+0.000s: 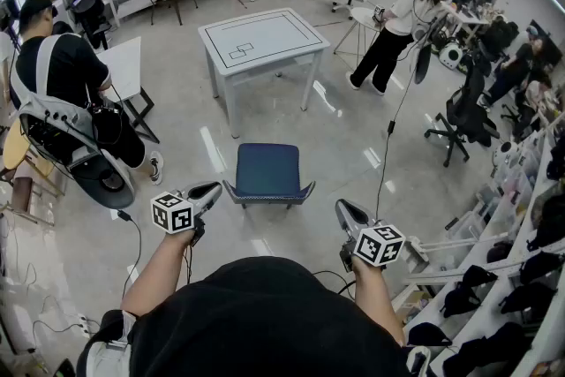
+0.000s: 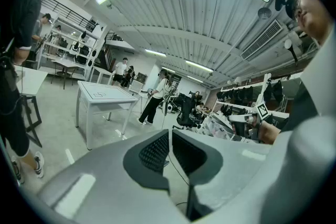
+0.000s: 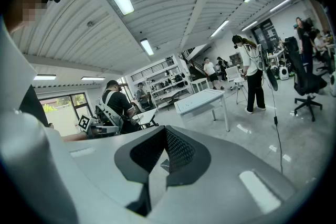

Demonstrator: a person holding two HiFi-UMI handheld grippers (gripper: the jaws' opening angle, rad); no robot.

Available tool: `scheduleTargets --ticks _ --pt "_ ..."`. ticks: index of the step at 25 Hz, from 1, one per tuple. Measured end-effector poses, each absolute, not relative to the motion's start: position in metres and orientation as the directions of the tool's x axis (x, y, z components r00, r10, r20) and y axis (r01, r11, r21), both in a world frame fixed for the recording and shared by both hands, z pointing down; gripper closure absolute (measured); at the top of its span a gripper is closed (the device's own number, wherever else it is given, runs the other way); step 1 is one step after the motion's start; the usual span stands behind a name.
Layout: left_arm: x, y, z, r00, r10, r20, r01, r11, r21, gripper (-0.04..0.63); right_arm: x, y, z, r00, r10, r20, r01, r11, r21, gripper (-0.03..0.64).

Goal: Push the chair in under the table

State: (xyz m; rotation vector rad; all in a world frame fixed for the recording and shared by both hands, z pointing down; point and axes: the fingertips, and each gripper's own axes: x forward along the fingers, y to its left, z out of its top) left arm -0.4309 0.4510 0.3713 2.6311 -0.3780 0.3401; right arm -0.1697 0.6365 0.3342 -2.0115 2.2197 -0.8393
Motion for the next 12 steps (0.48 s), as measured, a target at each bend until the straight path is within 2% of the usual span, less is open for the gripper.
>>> scheduleTargets --ticks 12 --pt "-0.416 0.461 0.379 0.916 -0.251 0.312 -0.371 -0.826 0.425 0.581 -0.145 0.630 0.350 -0.227 -0.921 0.318 -0.895 0.068 -0.442 0.586"
